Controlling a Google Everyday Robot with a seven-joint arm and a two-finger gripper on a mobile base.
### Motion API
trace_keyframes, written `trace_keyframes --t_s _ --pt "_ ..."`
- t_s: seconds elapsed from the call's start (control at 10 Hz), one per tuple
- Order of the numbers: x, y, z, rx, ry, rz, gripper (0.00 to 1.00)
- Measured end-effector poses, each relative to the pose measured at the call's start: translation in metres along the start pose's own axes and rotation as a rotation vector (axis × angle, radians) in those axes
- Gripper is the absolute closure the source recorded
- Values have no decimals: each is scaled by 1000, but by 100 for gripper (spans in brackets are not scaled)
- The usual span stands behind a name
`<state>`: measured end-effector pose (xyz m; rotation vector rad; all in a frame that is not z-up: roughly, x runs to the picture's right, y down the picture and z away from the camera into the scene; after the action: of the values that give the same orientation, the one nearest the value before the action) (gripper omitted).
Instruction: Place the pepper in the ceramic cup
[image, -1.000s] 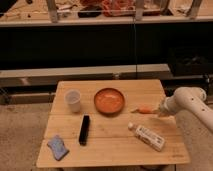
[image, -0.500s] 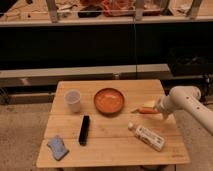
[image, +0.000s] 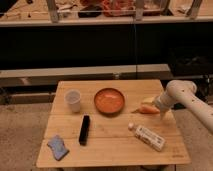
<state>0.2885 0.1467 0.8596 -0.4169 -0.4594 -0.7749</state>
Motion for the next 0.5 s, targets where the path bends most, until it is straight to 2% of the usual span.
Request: trace_keyframes --t_s 0.2,0.4,0.5 --pt "3 3 1 -34 35 70 20" --pt "6 3 8 -61 40 116 20" --pt "8 3 18 -80 30 136 20"
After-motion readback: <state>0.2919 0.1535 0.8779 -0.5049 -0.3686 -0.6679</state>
